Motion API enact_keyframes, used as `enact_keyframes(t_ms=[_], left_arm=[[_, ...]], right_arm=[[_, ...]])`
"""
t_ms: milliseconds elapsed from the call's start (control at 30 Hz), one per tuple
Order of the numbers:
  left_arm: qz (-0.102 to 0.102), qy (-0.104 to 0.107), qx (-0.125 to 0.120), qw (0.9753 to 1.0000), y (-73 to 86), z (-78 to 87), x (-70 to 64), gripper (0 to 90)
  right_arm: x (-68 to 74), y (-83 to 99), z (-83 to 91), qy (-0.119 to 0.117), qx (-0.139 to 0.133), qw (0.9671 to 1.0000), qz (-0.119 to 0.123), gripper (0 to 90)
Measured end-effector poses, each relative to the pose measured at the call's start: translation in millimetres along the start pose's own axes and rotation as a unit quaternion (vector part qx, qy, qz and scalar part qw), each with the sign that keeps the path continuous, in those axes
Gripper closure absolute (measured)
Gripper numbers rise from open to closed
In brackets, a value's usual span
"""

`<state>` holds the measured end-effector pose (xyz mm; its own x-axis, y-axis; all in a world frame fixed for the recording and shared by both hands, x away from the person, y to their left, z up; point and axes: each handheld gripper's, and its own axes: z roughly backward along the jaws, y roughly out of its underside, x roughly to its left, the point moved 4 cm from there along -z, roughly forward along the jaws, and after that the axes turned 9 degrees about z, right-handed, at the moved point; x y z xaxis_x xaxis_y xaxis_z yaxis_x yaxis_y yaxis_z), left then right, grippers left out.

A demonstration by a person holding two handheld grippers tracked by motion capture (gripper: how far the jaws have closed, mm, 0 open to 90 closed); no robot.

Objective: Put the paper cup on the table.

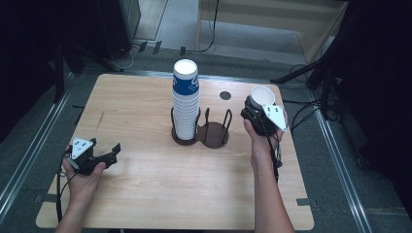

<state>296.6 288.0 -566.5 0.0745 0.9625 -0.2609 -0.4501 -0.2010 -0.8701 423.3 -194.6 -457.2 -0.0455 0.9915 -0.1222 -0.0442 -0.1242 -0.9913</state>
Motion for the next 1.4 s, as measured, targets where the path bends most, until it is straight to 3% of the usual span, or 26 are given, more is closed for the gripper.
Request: enact_keyframes(t_ms=[467, 733, 933, 1133, 1400], left_arm=[[0.001, 0.002, 0.001, 1.0, 0.0, 0.0, 0.3, 8.1], [0.002, 0.002, 0.0, 1.0, 0.0, 0.4, 0.6, 8.1], [0.004, 0.004, 0.0, 1.0, -0.1, 0.6, 1.0, 8.1], [0.004, 0.004, -0.001, 1.0, -0.1, 0.6, 0.9, 8.1], [0.001, 0.007, -0.003, 1.0, 0.1, 0.9, 0.4, 8.1]], right_arm=[[-8.2, 33.4, -16.8, 0.005, 0.041, 0.9991, 0.003, 20.7], [-14.3, 52.5, -24.2, 0.009, 0.059, 0.9981, -0.016, 20.6], [-15.8, 71.1, -28.4, 0.014, 0.076, 0.997, 0.007, 20.4], [-14.5, 83.3, -29.6, 0.011, 0.094, 0.9955, -0.002, 20.0], [-14.0, 97.0, -28.7, 0.01, 0.112, 0.9936, 0.013, 19.9]])
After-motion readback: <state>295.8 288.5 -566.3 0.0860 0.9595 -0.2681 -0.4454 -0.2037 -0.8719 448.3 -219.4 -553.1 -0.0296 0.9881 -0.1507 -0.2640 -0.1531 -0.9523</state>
